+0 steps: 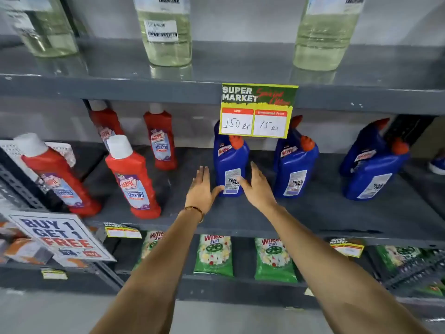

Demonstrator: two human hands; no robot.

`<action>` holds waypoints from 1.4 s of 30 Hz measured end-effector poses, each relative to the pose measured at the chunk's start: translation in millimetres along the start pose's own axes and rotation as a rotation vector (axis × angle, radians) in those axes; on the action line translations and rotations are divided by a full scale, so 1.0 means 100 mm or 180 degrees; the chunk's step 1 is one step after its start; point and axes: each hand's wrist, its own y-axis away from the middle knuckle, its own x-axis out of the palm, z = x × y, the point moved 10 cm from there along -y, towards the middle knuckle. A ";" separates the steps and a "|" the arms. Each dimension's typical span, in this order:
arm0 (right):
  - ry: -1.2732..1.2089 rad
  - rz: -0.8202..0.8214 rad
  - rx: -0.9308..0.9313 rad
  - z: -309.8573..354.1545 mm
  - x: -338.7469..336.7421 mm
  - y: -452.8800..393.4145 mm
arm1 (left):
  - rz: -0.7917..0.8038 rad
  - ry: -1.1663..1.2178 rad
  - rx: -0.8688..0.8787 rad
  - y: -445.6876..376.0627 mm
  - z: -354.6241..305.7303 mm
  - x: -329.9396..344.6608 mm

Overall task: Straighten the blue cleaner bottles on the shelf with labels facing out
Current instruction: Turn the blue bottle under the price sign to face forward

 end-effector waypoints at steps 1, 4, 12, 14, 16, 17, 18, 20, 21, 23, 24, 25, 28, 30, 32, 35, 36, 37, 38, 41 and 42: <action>-0.0307 0.0068 0.0190 -0.08 0.05 -0.04 | 0.0085 0.0153 -0.0101 -0.04 0.02 0.06; -0.1216 0.0318 0.0734 -0.28 0.20 -0.11 | 0.0226 0.0523 -0.0256 -0.15 0.04 0.15; -0.1767 0.0358 0.0700 -0.30 0.27 -0.27 | 0.0293 0.1834 -0.0560 -0.34 0.06 0.29; -0.1850 0.0356 0.0750 -0.35 0.32 -0.29 | 0.0281 0.1872 -0.0613 -0.36 0.08 0.32; -0.1924 0.0344 0.0804 -0.38 0.35 -0.29 | 0.0217 0.1883 -0.0609 -0.39 0.08 0.32; -0.1950 0.0307 0.0797 -0.38 0.36 -0.29 | 0.0183 0.1868 -0.0619 -0.41 0.09 0.32; -0.1979 0.0247 0.0762 -0.38 0.35 -0.29 | 0.0150 0.1853 -0.0635 -0.42 0.10 0.32; -0.1969 0.0158 0.0669 -0.35 0.31 -0.28 | 0.0139 0.1855 -0.0642 -0.43 0.12 0.31; -0.1968 0.0150 0.0641 -0.35 0.30 -0.27 | 0.0129 0.1854 -0.0629 -0.42 0.13 0.31; -0.2023 0.0146 0.0589 -0.33 0.29 -0.25 | 0.0047 0.1815 -0.0584 -0.39 0.15 0.27; -0.2086 0.0135 0.0551 -0.31 0.27 -0.24 | -0.0029 0.1777 -0.0564 -0.37 0.16 0.24; -0.2150 0.0127 0.0520 -0.28 0.24 -0.24 | -0.0114 0.1723 -0.0560 -0.35 0.17 0.21; -0.2231 0.0195 0.0501 -0.17 0.20 -0.23 | -0.0416 0.1562 -0.0572 -0.28 0.15 0.09; -0.2152 0.0369 0.0493 -0.11 0.24 -0.21 | -0.0595 0.1471 -0.0564 -0.26 0.11 0.01; -0.2058 0.0508 0.0482 -0.07 0.31 -0.17 | -0.0719 0.1392 -0.0529 -0.24 0.08 -0.05; -0.1967 0.0407 0.0463 -0.01 0.33 -0.19 | -0.0751 0.1387 -0.0421 -0.21 0.03 -0.11; -0.1960 0.0336 0.0452 0.02 0.31 -0.21 | -0.0712 0.1464 -0.0372 -0.21 0.01 -0.12; -0.1957 0.0274 0.0442 0.04 0.29 -0.22 | -0.0626 0.1590 -0.0297 -0.21 -0.01 -0.12; -0.1949 0.0226 0.0431 0.06 0.27 -0.24 | -0.0495 0.1748 -0.0198 -0.22 -0.03 -0.12; -0.1973 0.0173 0.0376 0.12 0.22 -0.24 | -0.0018 0.2184 0.0026 -0.27 -0.05 -0.12; -0.2025 0.0171 0.0355 0.13 0.20 -0.24 | 0.0111 0.2300 0.0047 -0.28 -0.03 -0.13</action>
